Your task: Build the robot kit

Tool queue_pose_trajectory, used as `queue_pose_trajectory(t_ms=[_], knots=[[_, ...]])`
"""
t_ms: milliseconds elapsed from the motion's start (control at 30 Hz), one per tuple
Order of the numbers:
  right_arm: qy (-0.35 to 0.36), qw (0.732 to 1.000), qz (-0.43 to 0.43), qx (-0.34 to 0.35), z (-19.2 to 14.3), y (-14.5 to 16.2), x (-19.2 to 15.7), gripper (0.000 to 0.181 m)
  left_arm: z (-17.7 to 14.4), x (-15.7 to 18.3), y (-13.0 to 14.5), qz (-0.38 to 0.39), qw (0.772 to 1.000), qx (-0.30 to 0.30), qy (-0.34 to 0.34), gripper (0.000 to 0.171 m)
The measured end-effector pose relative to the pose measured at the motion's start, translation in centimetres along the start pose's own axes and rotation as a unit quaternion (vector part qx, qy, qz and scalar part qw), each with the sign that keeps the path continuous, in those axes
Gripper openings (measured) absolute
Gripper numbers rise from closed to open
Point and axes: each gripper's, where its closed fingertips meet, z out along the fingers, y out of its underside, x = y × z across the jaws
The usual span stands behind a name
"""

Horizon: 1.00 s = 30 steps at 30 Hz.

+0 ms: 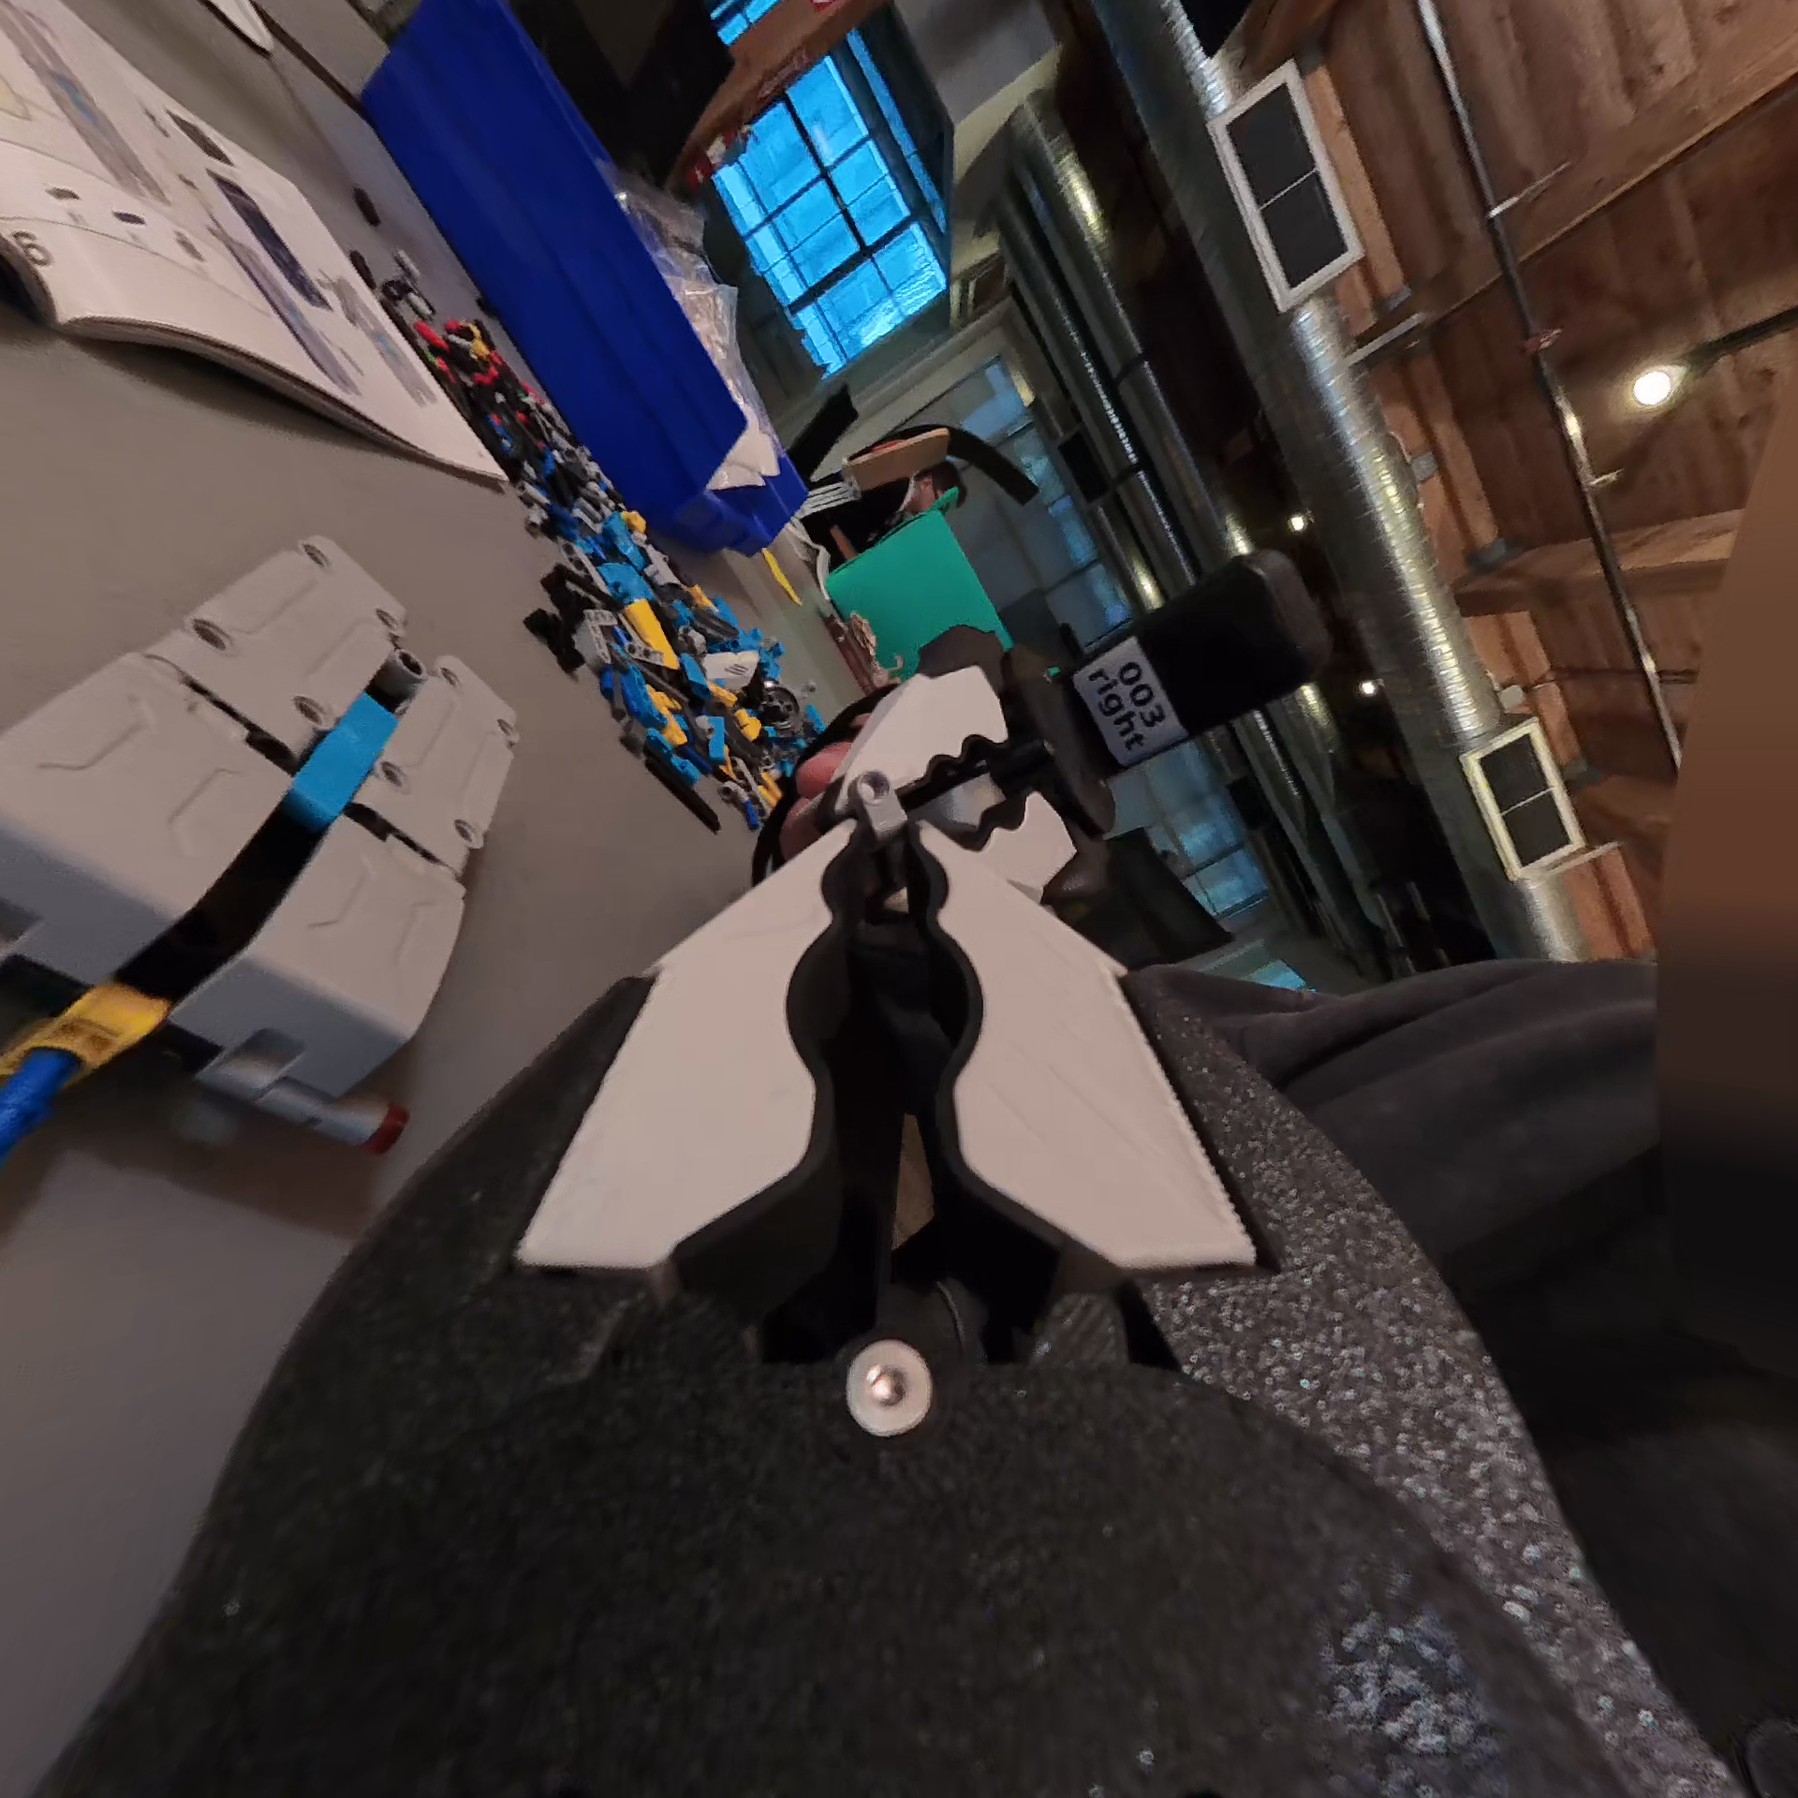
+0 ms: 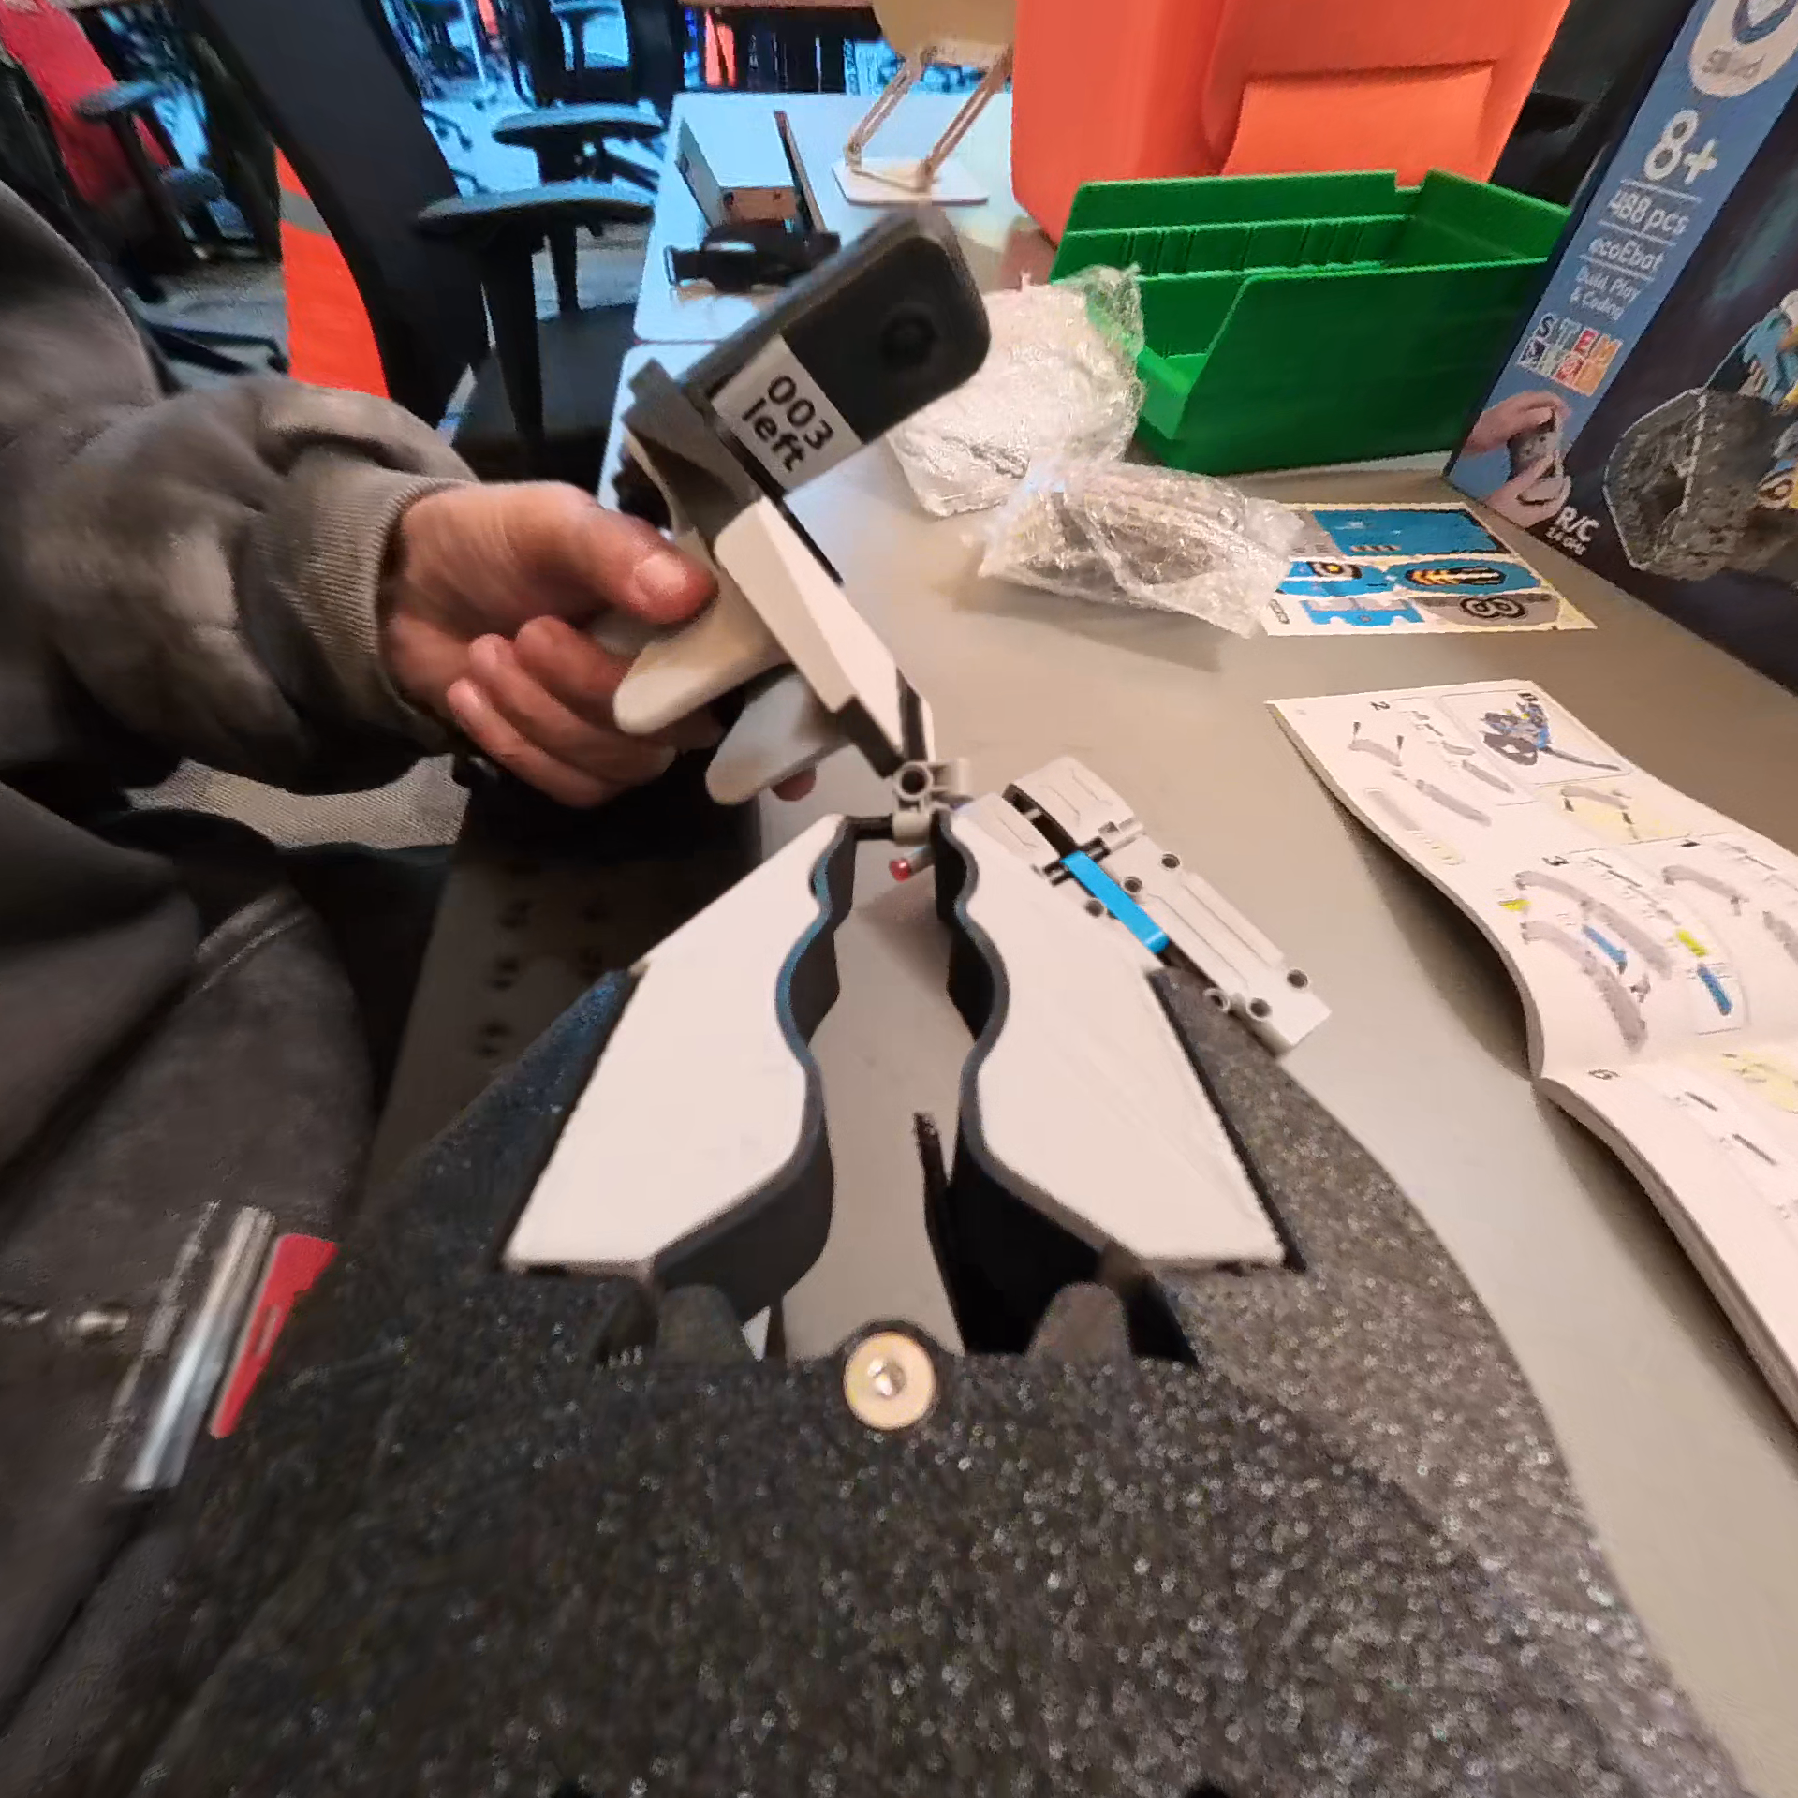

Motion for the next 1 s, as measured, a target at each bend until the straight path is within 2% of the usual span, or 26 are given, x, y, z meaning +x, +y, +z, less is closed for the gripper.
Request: queue_pose_trajectory(t_ms=[133,433,600,1000], knots=[[0.05,0.998,-0.041,-0.021,0.3,0.5,0.5,0.014,0.1,-0.4,0.0,0.023,0.999,0.002,-0.028,0.005],[0.096,0.991,-0.085,-0.047,0.6,1.5,1.1,0.014,0.5,-1.6,0.0,0.068,0.993,-0.004,-0.092,0.016],[0.097,0.991,-0.084,-0.042,0.5,1.4,1.2,0.014,0.6,-1.9,0.0,0.086,0.99,-0.004,-0.111,0.01],[0.097,0.99,-0.093,-0.045,0.6,1.7,1.3,0.015,0.8,-2.4,0.2,0.098,0.986,-0.011,-0.133,0.012]])
